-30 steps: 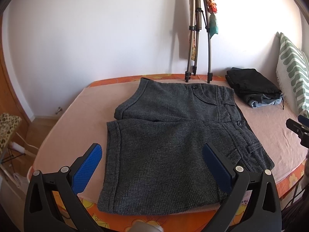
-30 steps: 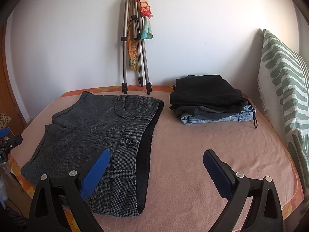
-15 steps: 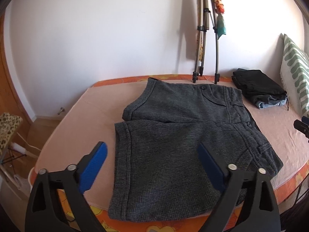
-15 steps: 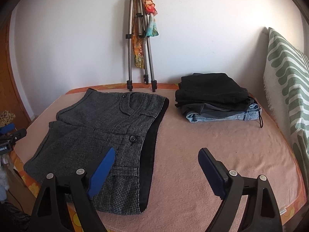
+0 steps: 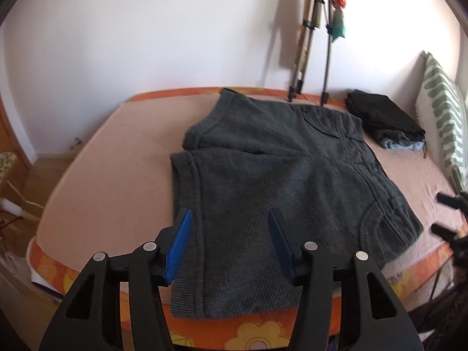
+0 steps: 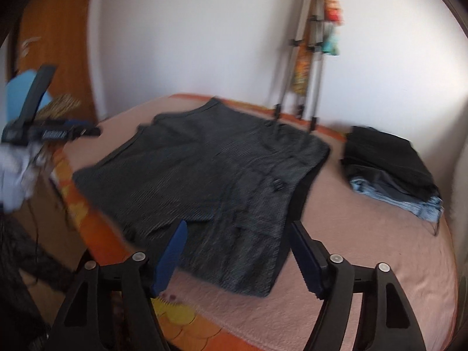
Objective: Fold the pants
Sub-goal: 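Move both grippers down to the leg hem of the grey shorts, then close the right gripper on the leg hem while the left gripper grasps the other hem corner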
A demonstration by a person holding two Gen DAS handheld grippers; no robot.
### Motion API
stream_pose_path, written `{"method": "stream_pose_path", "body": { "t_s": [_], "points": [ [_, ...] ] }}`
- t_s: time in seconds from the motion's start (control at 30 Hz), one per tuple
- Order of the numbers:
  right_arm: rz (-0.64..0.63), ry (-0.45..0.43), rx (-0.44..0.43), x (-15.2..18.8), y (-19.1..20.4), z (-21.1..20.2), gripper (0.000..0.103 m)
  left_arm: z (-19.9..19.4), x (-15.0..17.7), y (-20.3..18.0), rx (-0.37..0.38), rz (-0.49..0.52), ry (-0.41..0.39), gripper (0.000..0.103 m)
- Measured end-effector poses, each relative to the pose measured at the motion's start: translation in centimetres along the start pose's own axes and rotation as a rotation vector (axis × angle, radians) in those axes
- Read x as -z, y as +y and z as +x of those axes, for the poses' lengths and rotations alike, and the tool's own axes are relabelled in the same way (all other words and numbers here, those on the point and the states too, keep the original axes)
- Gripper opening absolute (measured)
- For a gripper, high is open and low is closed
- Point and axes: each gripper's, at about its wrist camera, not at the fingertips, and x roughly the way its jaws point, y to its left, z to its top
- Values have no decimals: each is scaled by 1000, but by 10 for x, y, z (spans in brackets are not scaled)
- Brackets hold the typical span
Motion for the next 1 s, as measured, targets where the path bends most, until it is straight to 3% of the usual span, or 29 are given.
{"method": "stream_pose_path", "body": {
  "t_s": [0.1,0.37,0.47,0.53,0.73,0.8,0.9,1.0],
  "points": [
    [-71,71,-64,9,16,13,61,1,2,-7,42,27,22,52],
    [-169,187,-117,20,35,41,60,13,20,-20,111,136,125,52],
    [-201,214,-98,24,41,46,54,16,27,-19,139,132,141,52],
    [-203,228,-87,23,41,50,44,18,32,-19,153,135,154,52],
    [-147,222,-92,13,30,53,20,18,36,-29,200,176,160,53],
    [-137,217,-88,10,28,53,14,15,37,-36,221,202,153,61],
    [-128,194,-74,2,26,51,10,11,41,-48,248,263,147,63],
    [-110,163,-59,-8,24,47,8,11,46,-63,223,352,136,63]
  ]
}}
